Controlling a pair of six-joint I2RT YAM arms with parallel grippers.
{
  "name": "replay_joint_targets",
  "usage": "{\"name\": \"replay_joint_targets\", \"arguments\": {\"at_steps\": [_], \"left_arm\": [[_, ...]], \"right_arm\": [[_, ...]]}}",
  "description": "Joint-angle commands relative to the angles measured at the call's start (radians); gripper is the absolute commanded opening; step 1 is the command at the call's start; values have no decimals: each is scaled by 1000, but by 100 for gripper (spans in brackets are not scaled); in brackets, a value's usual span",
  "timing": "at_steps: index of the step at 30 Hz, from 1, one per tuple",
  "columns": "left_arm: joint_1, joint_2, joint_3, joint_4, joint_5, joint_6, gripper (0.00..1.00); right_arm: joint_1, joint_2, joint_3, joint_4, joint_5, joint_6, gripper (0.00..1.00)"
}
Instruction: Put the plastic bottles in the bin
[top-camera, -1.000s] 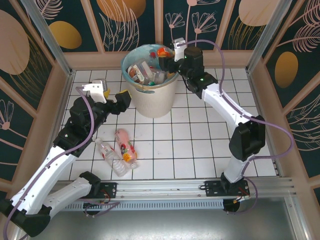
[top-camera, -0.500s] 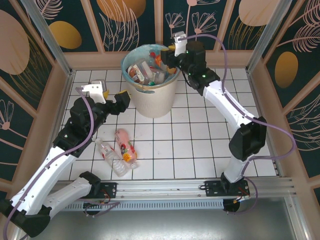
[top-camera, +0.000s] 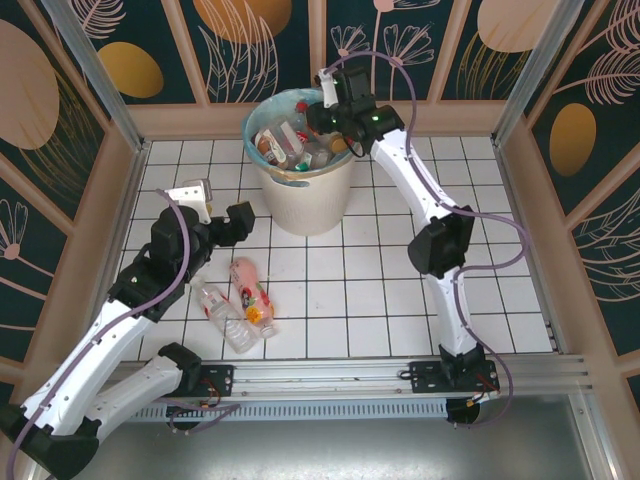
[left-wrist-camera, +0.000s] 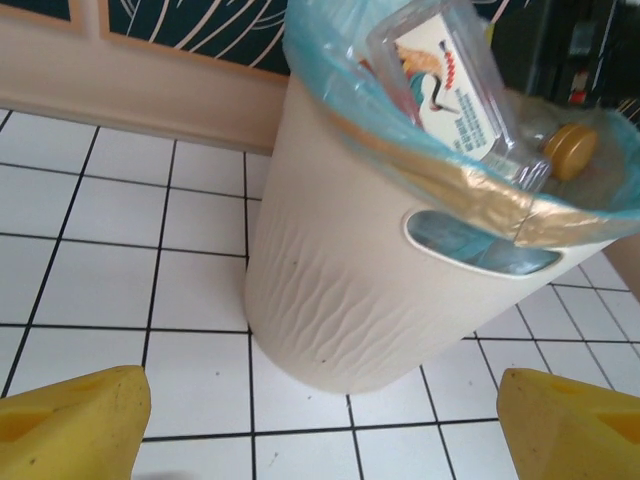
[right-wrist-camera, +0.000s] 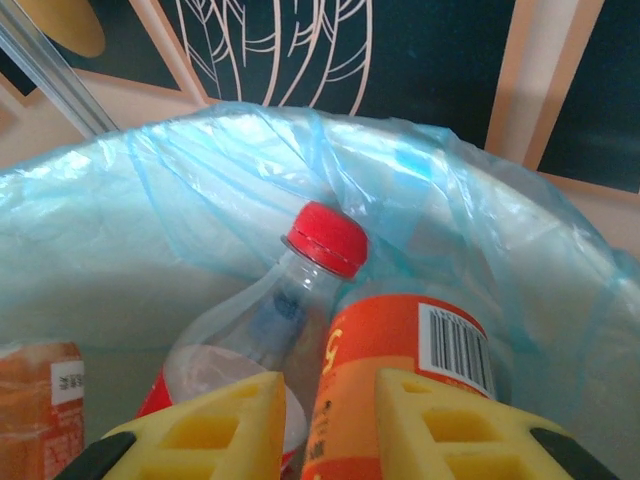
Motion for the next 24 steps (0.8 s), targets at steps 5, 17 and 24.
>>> {"name": "replay_joint_targets", "arguments": {"at_steps": [5,17,24], "left_arm": [[5,-34,15,-72,-58,-51,90],[5,-56,-153,-246,18,-300,87],[6,-18,-284,-169,90,-329,87]], "right_arm": [[32,-86,33,-34,12,0,40],[186,-707,-784,496,90,-17,45],[305,-1073,-1452,917,-17,15,47]]}}
